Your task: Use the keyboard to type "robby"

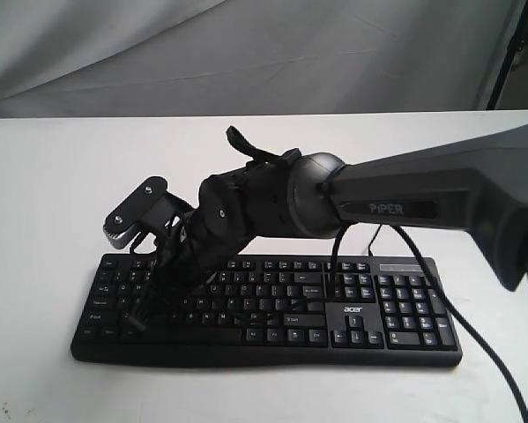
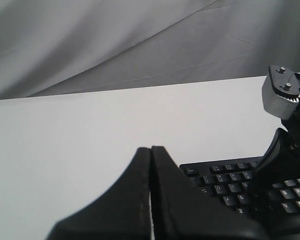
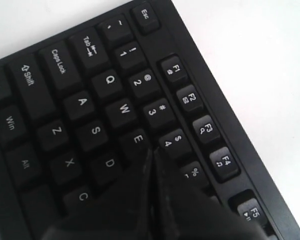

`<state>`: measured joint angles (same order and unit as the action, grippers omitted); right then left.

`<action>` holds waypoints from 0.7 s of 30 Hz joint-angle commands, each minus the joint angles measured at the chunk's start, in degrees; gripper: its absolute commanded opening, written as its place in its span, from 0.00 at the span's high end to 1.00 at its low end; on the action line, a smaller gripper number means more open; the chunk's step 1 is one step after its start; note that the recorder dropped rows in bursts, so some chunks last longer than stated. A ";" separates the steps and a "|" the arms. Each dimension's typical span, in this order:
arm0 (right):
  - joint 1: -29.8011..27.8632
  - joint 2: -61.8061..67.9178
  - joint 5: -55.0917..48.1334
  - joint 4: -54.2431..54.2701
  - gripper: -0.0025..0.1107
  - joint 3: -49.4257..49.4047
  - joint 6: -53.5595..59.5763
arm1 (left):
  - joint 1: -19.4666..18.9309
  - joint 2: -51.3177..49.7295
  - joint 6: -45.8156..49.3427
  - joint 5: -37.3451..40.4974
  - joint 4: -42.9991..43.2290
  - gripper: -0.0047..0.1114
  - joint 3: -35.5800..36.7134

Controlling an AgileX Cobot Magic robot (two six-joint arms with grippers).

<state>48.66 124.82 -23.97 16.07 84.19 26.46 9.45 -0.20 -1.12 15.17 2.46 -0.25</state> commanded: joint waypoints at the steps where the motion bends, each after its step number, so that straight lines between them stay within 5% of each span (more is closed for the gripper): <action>1: -0.12 0.22 0.77 -0.43 0.98 0.26 0.03 | 0.36 0.20 -0.16 -0.31 0.27 0.96 0.25; 21: -0.12 0.66 1.17 -0.43 0.98 0.26 0.03 | 0.36 0.20 -0.16 -0.31 0.27 0.96 0.25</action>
<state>48.66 125.59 -22.81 16.07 84.19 26.46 9.45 -0.20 -1.12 15.17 2.46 -0.25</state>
